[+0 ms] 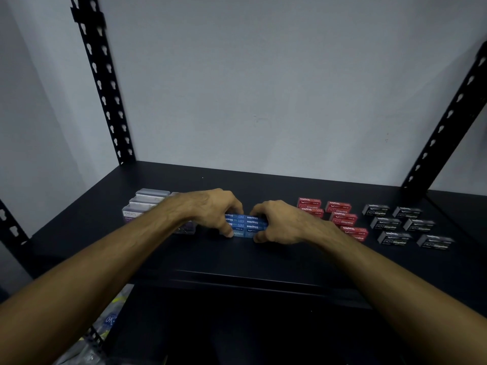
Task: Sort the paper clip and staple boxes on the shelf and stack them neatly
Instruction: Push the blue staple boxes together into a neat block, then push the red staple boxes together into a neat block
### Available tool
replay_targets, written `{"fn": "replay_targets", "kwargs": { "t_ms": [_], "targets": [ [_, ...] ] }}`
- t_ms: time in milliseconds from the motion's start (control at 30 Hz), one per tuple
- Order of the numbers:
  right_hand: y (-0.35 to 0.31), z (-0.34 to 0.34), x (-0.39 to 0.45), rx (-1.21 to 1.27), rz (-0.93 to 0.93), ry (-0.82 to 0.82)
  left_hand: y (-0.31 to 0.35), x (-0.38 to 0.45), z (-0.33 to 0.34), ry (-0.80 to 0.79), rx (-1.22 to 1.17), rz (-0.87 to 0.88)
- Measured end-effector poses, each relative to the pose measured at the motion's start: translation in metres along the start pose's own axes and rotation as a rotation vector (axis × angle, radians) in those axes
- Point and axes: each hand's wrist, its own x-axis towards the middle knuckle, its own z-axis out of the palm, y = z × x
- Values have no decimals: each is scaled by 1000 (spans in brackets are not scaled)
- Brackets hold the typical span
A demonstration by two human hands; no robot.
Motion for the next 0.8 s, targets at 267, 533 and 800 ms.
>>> {"fn": "replay_targets", "kwargs": {
  "t_ms": [267,533,800],
  "targets": [
    [3,-1,-6,-37,21,102,3,-5,-4,36,34,-55],
    [24,-38,-34,58,48,322,31,1,-21,242,-54,4],
    [50,-50,-79,23,160,413,91,37,-5,353,-161,172]
  ]
}}
